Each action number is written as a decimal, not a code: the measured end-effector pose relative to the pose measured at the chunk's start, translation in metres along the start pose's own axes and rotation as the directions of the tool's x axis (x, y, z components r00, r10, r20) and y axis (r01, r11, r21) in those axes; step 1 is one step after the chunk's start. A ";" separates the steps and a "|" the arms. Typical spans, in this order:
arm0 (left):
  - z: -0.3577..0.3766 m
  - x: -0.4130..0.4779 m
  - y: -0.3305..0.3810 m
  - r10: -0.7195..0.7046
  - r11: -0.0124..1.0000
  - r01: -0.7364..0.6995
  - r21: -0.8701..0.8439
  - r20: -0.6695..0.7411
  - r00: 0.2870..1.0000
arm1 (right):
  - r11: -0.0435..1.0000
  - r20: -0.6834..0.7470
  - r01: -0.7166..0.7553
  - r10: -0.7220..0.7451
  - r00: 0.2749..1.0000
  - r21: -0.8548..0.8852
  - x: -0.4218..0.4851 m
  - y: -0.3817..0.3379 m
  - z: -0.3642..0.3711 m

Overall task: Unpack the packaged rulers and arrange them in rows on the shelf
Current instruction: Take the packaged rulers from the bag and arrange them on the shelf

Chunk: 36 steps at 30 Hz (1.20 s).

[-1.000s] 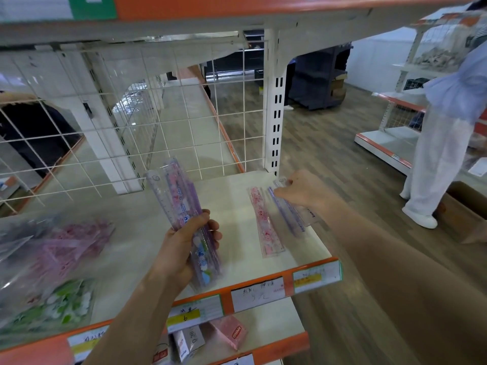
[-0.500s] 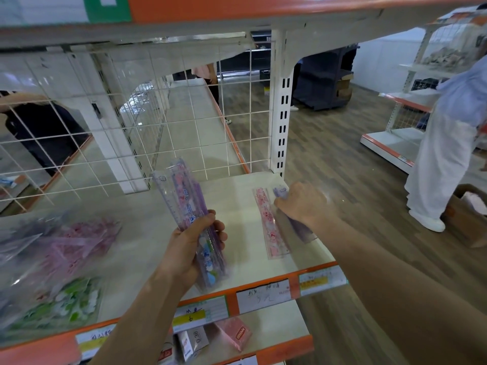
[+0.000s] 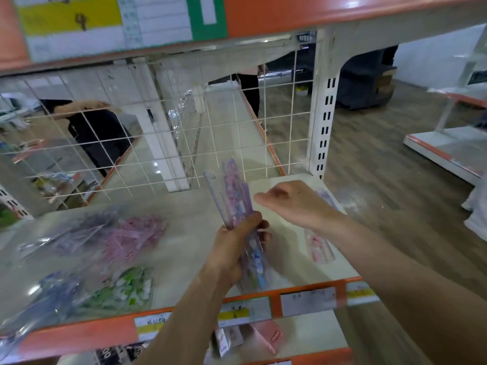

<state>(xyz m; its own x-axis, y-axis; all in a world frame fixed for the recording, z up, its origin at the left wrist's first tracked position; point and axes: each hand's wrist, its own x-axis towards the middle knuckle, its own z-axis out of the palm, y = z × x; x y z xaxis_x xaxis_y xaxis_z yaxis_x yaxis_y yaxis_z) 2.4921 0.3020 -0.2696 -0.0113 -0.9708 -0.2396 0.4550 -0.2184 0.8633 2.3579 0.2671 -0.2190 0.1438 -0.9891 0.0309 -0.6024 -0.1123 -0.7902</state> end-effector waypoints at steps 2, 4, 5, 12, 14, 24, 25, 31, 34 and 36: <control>0.000 -0.002 0.001 0.022 0.999 -0.022 0.027 0.006 1.000 | 1.000 0.049 0.010 -0.010 0.999 0.001 -0.003 -0.007 0.008; 0.000 -0.002 0.001 0.041 0.999 -0.041 0.033 0.016 0.999 | 0.999 0.069 0.033 -0.031 0.997 -0.029 -0.004 -0.013 0.011; -0.001 -0.002 0.001 0.050 0.998 -0.050 0.035 0.014 0.999 | 0.998 0.078 0.041 -0.036 0.996 -0.052 -0.004 -0.014 0.012; 0.003 -0.006 0.003 0.037 0.996 -0.041 0.081 0.054 0.998 | 0.992 0.119 -0.027 0.012 0.993 0.125 0.004 -0.004 0.009; 0.002 -0.005 0.004 -0.013 0.998 0.011 0.060 0.042 0.999 | 0.966 0.153 -0.068 0.031 0.988 0.248 0.004 0.000 0.006; 0.002 -0.004 0.004 0.009 1.000 -0.008 0.016 -0.066 0.998 | 0.858 0.198 -0.144 0.050 0.979 0.493 0.007 0.013 -0.015; 0.002 -0.004 0.003 0.012 1.000 -0.012 0.011 -0.068 0.998 | 0.852 0.204 -0.157 0.060 0.977 0.500 0.006 0.014 -0.016; -0.003 0.000 0.001 0.008 1.000 -0.008 -0.015 -0.038 0.999 | 0.882 0.083 -0.179 0.158 0.984 0.437 0.014 0.023 -0.040; -0.005 0.001 0.001 -0.012 1.000 0.012 -0.003 -0.013 1.000 | 0.910 0.066 -0.219 0.209 0.976 0.352 0.019 0.029 -0.049; -0.005 0.000 0.002 -0.020 1.000 0.020 0.007 0.010 1.000 | 0.923 0.076 -0.239 0.226 0.971 0.303 0.020 0.033 -0.045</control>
<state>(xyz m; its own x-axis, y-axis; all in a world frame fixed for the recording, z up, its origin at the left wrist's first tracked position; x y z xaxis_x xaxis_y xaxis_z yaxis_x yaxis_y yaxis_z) 2.4977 0.3021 -0.2707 -0.0290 -0.9671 -0.2528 0.4483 -0.2386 0.8614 2.3061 0.2391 -0.2168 0.0634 -0.9786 -0.1956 -0.3520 0.1615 -0.9220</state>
